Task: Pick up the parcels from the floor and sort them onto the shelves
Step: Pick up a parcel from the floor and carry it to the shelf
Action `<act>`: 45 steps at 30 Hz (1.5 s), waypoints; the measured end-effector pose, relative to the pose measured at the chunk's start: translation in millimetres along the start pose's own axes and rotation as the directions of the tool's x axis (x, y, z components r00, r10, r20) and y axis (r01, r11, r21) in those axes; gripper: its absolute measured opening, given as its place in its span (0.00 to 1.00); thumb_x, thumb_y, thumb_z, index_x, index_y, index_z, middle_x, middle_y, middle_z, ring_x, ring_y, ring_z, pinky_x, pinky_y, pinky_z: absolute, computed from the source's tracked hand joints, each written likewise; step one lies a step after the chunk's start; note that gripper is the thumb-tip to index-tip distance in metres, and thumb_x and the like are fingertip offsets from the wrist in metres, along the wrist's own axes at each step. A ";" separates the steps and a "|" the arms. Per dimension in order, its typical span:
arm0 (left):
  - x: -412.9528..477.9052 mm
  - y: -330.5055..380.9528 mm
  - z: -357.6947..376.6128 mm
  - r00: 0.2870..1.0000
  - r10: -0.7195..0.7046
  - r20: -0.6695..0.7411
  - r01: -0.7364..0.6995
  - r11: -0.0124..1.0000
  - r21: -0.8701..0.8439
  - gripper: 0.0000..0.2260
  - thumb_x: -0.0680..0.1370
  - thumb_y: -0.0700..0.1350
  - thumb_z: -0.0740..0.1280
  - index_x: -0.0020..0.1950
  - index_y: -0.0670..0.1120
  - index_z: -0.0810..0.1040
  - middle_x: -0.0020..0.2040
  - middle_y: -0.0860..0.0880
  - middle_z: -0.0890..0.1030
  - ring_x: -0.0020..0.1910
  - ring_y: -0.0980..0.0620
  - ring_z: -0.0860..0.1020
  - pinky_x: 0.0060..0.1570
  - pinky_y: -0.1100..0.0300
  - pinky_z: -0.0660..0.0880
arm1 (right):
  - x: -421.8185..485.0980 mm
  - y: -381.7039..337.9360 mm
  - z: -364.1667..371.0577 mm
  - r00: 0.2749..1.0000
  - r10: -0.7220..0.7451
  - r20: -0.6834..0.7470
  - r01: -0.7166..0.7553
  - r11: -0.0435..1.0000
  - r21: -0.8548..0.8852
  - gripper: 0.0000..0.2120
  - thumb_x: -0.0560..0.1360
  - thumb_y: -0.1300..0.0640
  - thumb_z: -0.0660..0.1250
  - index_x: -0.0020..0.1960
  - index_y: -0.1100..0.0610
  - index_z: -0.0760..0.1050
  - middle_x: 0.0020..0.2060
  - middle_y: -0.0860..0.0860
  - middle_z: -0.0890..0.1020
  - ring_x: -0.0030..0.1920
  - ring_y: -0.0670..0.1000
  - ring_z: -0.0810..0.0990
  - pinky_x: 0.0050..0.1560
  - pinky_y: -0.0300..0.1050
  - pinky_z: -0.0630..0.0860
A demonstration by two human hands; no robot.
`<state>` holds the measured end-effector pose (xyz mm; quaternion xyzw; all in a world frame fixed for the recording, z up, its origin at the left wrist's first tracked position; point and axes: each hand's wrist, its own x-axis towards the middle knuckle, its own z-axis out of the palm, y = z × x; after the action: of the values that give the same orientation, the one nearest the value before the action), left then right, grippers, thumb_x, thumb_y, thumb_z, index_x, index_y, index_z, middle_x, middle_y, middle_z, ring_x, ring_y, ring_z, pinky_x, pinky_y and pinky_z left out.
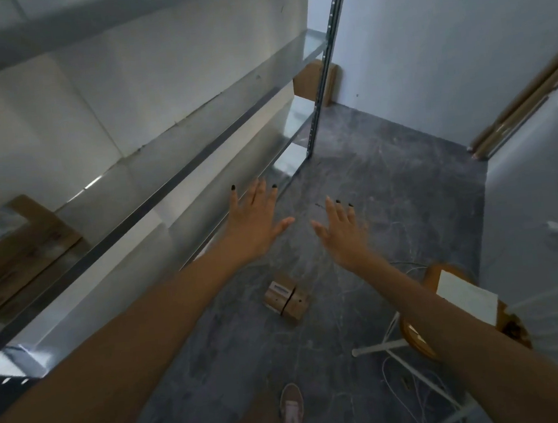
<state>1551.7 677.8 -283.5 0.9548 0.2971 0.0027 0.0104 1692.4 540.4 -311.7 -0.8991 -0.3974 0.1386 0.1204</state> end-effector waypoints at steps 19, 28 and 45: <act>107.6 -36.8 372.4 0.736 -0.325 0.594 0.659 0.547 -0.517 0.25 0.81 0.48 0.55 0.73 0.36 0.59 0.73 0.36 0.63 0.71 0.38 0.63 0.70 0.48 0.61 | 172.5 82.3 322.5 0.965 0.109 0.238 -0.137 0.985 0.107 0.27 0.80 0.44 0.50 0.72 0.60 0.61 0.69 0.61 0.68 0.69 0.60 0.66 0.68 0.55 0.61; 131.6 -11.4 712.4 0.452 -0.249 0.857 0.873 -0.072 -0.482 0.18 0.79 0.38 0.57 0.69 0.34 0.67 0.67 0.36 0.72 0.65 0.40 0.73 0.63 0.49 0.73 | 301.9 182.2 602.2 0.918 0.120 0.377 -0.171 0.980 0.104 0.14 0.81 0.59 0.52 0.50 0.66 0.74 0.45 0.62 0.76 0.50 0.57 0.76 0.48 0.47 0.70; 162.5 -5.4 717.9 0.281 -0.394 0.875 0.758 -0.468 -0.454 0.19 0.79 0.36 0.53 0.70 0.38 0.66 0.67 0.37 0.73 0.64 0.39 0.72 0.65 0.45 0.71 | 346.6 173.3 606.5 0.975 0.089 0.203 -0.125 0.976 0.177 0.18 0.81 0.54 0.53 0.68 0.58 0.65 0.65 0.58 0.69 0.65 0.60 0.69 0.67 0.58 0.61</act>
<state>1690.5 761.3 -1001.5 0.2936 0.6995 0.0442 0.6501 1825.1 750.6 -987.2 -0.8861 -0.3431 0.2687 0.1581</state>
